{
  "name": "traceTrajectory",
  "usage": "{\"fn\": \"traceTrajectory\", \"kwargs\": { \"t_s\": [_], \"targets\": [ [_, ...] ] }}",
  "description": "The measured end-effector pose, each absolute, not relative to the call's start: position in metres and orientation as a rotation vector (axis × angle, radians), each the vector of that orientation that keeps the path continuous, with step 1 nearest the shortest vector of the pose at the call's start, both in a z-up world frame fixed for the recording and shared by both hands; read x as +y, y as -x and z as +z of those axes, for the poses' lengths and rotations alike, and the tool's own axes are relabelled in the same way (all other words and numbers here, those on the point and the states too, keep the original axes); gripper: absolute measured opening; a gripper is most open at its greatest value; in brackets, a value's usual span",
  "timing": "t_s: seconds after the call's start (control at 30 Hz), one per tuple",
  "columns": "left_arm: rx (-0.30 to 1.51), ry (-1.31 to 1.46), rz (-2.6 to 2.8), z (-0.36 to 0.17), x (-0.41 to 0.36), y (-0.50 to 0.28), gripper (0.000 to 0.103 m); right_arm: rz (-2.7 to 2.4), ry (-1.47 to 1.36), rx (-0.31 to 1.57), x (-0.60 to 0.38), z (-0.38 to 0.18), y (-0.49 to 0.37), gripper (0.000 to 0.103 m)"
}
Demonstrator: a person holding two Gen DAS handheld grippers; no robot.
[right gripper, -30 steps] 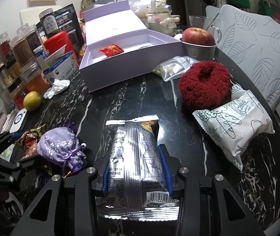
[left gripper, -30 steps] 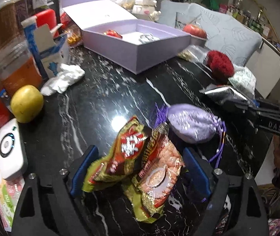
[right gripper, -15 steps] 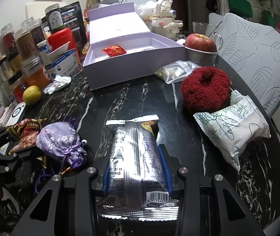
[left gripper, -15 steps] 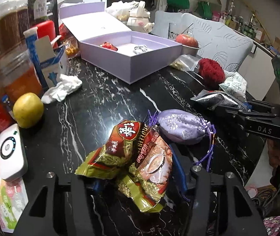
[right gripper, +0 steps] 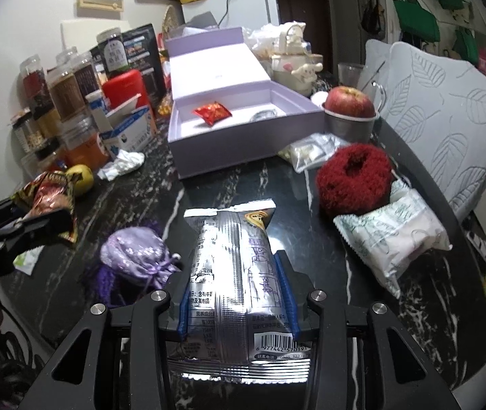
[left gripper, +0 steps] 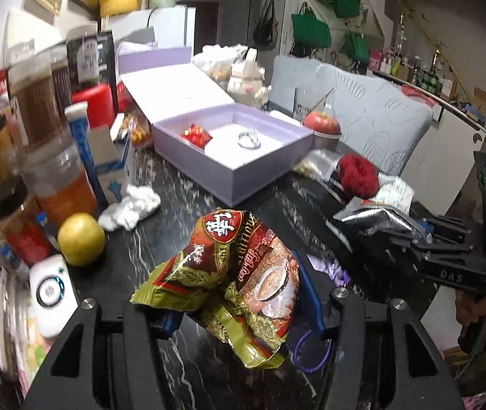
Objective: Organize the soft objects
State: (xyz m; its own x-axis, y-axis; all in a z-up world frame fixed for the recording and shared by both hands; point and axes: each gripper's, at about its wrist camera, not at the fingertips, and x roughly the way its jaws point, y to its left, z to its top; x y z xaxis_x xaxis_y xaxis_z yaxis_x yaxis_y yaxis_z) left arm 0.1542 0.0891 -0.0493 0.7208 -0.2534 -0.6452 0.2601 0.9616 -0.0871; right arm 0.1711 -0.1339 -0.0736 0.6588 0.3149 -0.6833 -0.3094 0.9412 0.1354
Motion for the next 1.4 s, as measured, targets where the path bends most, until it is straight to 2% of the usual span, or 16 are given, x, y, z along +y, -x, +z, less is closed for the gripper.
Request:
{"fn": "traceTrajectory", "kwargs": {
  "t_s": [0.6, 1.4],
  "targets": [
    [0.599, 0.027, -0.311, 0.011, 0.076, -0.217, 0.056, 0.39, 0.014, 0.632, -0.133, -0.005, -0.195, 0.041],
    [0.511, 0.01, -0.299, 0.053, 0.062, -0.335, 0.056, 0.451, 0.048, 0.505, -0.117, 0.046, -0.314, 0.041]
  ]
}}
